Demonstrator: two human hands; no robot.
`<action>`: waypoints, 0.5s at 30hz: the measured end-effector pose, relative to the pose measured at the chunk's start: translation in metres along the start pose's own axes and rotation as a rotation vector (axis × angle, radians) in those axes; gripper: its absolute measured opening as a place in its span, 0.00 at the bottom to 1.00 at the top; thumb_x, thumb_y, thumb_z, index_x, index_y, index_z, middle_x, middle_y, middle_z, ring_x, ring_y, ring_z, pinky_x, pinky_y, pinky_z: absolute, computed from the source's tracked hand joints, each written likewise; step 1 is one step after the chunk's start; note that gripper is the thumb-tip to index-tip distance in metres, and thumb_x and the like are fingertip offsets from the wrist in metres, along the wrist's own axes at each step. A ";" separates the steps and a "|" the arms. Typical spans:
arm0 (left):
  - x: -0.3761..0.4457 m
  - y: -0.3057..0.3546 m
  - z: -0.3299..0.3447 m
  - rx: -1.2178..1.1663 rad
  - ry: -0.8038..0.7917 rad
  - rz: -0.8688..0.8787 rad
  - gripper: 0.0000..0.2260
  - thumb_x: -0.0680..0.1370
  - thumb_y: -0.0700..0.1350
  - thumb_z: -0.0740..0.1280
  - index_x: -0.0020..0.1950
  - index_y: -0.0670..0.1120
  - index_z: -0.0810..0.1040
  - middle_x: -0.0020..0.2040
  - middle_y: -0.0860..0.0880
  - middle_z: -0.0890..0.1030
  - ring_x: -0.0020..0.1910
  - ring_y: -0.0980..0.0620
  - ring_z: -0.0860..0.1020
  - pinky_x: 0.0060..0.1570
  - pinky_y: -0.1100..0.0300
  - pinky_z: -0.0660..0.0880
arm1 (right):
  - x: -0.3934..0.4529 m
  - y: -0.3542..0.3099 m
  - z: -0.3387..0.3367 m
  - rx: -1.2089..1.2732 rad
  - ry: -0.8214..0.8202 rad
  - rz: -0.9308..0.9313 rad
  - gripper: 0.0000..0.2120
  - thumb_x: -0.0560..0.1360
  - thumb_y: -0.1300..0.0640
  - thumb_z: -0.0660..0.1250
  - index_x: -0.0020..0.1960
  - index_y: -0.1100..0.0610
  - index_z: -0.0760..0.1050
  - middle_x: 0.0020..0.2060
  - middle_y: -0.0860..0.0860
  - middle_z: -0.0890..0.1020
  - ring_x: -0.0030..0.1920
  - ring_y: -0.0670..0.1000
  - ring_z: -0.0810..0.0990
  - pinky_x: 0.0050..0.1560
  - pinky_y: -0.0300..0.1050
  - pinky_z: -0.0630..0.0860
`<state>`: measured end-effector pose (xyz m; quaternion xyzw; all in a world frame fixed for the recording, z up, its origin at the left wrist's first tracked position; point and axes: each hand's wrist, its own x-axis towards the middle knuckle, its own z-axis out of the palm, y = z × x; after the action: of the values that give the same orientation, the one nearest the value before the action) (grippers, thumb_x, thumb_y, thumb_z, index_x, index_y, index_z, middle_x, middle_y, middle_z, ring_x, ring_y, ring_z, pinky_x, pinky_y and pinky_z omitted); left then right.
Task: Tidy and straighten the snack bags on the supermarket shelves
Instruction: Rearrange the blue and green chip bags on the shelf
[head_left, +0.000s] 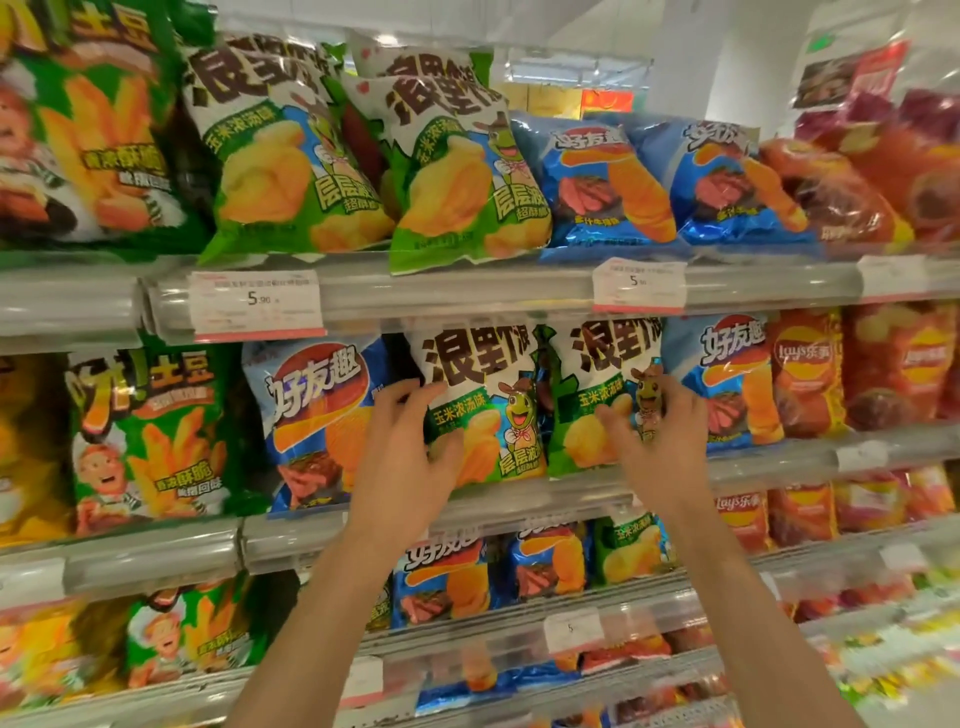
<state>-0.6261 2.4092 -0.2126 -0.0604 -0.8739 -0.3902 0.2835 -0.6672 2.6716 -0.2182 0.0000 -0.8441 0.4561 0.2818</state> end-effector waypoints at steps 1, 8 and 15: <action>0.003 0.000 0.004 0.045 -0.011 0.009 0.24 0.80 0.48 0.71 0.75 0.50 0.71 0.75 0.47 0.66 0.66 0.46 0.76 0.62 0.49 0.79 | 0.007 0.001 0.000 0.017 -0.059 0.028 0.39 0.74 0.44 0.76 0.76 0.59 0.64 0.70 0.59 0.72 0.72 0.61 0.69 0.72 0.62 0.69; 0.015 0.001 0.024 0.197 -0.025 0.023 0.32 0.80 0.59 0.67 0.80 0.53 0.60 0.79 0.44 0.64 0.72 0.41 0.72 0.59 0.45 0.78 | 0.019 0.016 0.011 0.028 -0.136 0.074 0.56 0.69 0.38 0.78 0.83 0.55 0.49 0.78 0.55 0.61 0.78 0.56 0.60 0.77 0.59 0.63; 0.017 -0.003 0.030 0.130 -0.010 0.030 0.33 0.79 0.58 0.68 0.81 0.54 0.60 0.79 0.45 0.65 0.73 0.43 0.71 0.62 0.46 0.77 | 0.038 0.028 0.002 0.244 -0.206 0.159 0.46 0.69 0.45 0.80 0.77 0.54 0.57 0.65 0.48 0.74 0.68 0.51 0.74 0.65 0.45 0.71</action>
<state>-0.6552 2.4270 -0.2212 -0.0571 -0.8978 -0.3280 0.2883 -0.7076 2.6960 -0.2224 0.0144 -0.8044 0.5734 0.1547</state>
